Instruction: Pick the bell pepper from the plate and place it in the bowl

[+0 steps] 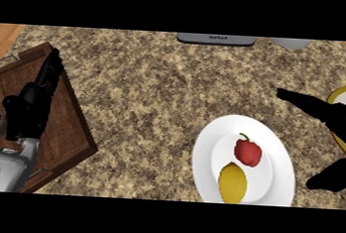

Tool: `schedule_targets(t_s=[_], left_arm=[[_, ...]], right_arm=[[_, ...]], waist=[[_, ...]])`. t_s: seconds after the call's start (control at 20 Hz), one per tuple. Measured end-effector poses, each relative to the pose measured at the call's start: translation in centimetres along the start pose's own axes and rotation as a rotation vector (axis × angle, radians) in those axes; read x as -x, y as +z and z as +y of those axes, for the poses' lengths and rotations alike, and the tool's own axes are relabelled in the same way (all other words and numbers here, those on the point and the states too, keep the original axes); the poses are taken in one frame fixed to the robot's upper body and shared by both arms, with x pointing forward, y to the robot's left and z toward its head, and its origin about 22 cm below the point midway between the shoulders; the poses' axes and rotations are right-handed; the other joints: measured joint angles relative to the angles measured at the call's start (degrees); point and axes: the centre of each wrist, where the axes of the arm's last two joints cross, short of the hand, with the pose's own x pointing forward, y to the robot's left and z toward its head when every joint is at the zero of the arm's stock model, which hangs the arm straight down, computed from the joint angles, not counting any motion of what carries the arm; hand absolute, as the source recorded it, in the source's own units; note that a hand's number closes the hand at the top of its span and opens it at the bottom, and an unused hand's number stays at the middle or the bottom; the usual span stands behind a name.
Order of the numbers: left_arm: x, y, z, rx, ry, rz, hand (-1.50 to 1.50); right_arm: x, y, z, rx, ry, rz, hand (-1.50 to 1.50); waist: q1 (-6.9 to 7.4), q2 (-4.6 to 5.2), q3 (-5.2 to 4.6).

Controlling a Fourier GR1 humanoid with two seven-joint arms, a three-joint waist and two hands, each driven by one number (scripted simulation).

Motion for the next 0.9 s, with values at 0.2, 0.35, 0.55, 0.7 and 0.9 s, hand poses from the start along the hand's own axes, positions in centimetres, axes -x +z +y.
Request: schedule_targets(t_s=[0.2, 0.35, 0.55, 0.7, 0.9], left_arm=[[0.3, 0.1, -0.6, 0.0, -0.001, -0.003, 0.0], [0.5, 0.4, -0.4, 0.005, 0.0, -0.007, 0.0], [-0.1, -0.2, -0.7, 0.003, 0.0, -0.007, 0.0], [0.1, -0.3, -0.2, 0.001, 0.003, -0.004, 0.0], [0.1, 0.0, 0.2, -0.003, -0.001, -0.001, 0.0]], right_arm=[[-1.3, -1.3, 1.1, -0.091, 0.027, 0.022, -1.5], [-2.6, -2.5, 2.1, -0.148, 0.058, 0.051, -1.5], [-2.8, -3.7, 3.6, -0.216, 0.105, 0.114, -1.5], [-3.0, -4.4, 5.3, -0.257, 0.144, 0.18, -1.5], [-2.4, -5.4, 6.4, -0.273, 0.166, 0.228, -1.5]], waist=[[-0.03, 0.03, 0.04], [0.05, 0.03, 0.04], [-0.02, 0.05, 0.06], [-0.05, 0.05, 0.07], [-0.03, 0.05, 0.08]])
